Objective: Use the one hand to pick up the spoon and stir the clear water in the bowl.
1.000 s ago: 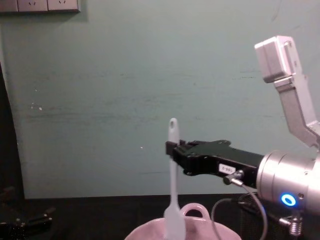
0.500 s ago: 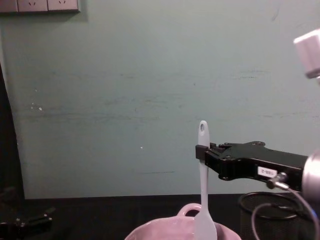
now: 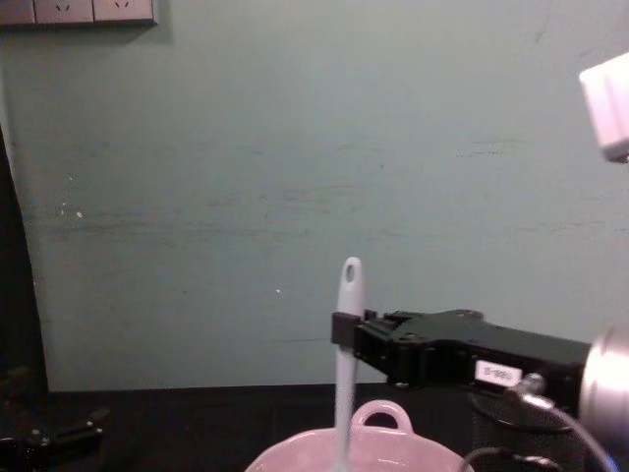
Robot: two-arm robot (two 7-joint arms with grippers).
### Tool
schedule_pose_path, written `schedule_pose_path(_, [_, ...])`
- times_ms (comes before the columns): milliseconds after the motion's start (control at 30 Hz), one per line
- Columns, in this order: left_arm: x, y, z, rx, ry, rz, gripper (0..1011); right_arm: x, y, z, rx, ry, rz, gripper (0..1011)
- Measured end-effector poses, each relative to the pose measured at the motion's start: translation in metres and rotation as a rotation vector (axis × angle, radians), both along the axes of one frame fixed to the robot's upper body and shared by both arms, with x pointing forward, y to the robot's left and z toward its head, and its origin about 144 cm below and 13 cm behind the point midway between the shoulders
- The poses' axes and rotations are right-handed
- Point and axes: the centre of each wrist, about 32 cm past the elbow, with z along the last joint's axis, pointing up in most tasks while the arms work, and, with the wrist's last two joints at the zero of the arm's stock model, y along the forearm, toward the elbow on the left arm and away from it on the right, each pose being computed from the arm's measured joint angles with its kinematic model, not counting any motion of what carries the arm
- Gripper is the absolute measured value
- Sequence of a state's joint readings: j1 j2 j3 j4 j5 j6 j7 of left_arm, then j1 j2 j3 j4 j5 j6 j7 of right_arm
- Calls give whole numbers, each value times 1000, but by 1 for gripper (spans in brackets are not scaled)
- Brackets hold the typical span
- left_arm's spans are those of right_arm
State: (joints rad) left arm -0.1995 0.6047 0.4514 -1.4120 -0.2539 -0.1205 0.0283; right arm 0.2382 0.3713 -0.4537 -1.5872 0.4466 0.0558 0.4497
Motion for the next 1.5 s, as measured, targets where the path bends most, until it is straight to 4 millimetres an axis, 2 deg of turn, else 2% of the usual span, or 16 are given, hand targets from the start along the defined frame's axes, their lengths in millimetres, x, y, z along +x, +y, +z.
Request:
schedule_pose_path(367, [0, 0, 0, 0, 0, 0, 1011, 29, 21, -14, 32, -66, -52, 111])
schedule_pose_path(567, [0, 0, 0, 0, 0, 0, 1011, 41, 21, -18, 19, -103, -115, 111])
schedule_pose_path(767, [0, 0, 0, 0, 0, 0, 1011, 46, 8, -14, -22, -124, -156, 111])
schedule_pose_path(1033, [0, 0, 0, 0, 0, 0, 1011, 35, -13, -4, -70, -116, -135, 111])
schedule_pose_path(1200, [0, 0, 0, 0, 0, 0, 1011, 17, -23, 2, -53, -90, -89, 111])
schedule_pose_path(1333, [0, 0, 0, 0, 0, 0, 1011, 4, -22, 3, -25, -65, -48, 111])
schedule_pose_path(1500, [0, 0, 0, 0, 0, 0, 1011, -3, -5, -4, 9, -52, 3, 111])
